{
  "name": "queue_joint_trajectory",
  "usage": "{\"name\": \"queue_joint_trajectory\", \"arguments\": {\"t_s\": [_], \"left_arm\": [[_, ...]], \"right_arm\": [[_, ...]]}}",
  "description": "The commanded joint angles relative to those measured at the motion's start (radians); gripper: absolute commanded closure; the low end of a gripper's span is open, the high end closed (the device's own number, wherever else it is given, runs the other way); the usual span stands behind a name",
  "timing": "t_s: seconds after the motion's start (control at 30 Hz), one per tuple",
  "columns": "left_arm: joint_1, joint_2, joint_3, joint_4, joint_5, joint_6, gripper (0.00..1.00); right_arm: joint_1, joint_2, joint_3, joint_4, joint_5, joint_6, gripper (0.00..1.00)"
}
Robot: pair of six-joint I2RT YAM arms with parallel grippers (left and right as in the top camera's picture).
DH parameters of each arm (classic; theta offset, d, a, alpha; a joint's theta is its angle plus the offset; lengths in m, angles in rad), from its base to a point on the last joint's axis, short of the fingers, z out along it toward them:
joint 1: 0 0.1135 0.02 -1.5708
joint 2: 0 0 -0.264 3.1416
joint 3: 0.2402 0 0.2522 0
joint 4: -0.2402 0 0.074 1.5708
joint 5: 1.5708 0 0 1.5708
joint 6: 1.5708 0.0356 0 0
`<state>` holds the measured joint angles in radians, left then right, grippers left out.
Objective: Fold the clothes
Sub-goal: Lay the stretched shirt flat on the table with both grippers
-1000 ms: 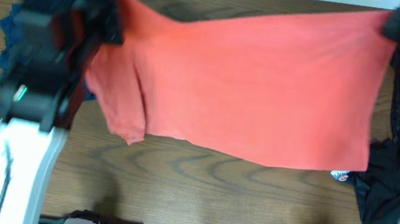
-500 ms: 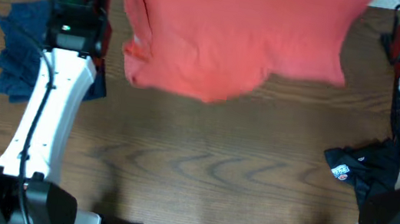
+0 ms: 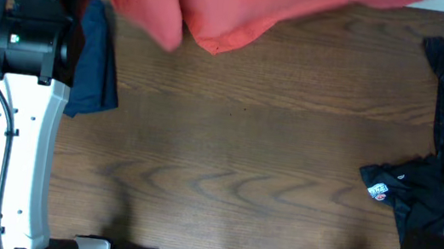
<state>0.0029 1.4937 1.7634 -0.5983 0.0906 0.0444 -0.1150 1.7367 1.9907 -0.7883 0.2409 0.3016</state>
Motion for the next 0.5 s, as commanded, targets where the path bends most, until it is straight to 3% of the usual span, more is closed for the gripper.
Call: {"name": "queue_joint_trajectory", "arguments": {"t_s": [0.0,0.13,0.47], "left_arm": [[0.013,0.005,-0.003,-0.227,0.048,-0.016,0.94],[0.013,0.017,-0.056,-0.513,0.048,-0.015,0.94],[0.013,0.014,-0.222,-0.882,0.121,-0.016,0.94]], "right_arm": [[-0.024,0.005,-0.044,-0.097,0.125,-0.019,0.99],[-0.026,0.005,-0.11,-0.268,0.186,-0.018,0.99],[-0.106,0.005,-0.34,-0.559,0.188,0.147,0.99]]}}
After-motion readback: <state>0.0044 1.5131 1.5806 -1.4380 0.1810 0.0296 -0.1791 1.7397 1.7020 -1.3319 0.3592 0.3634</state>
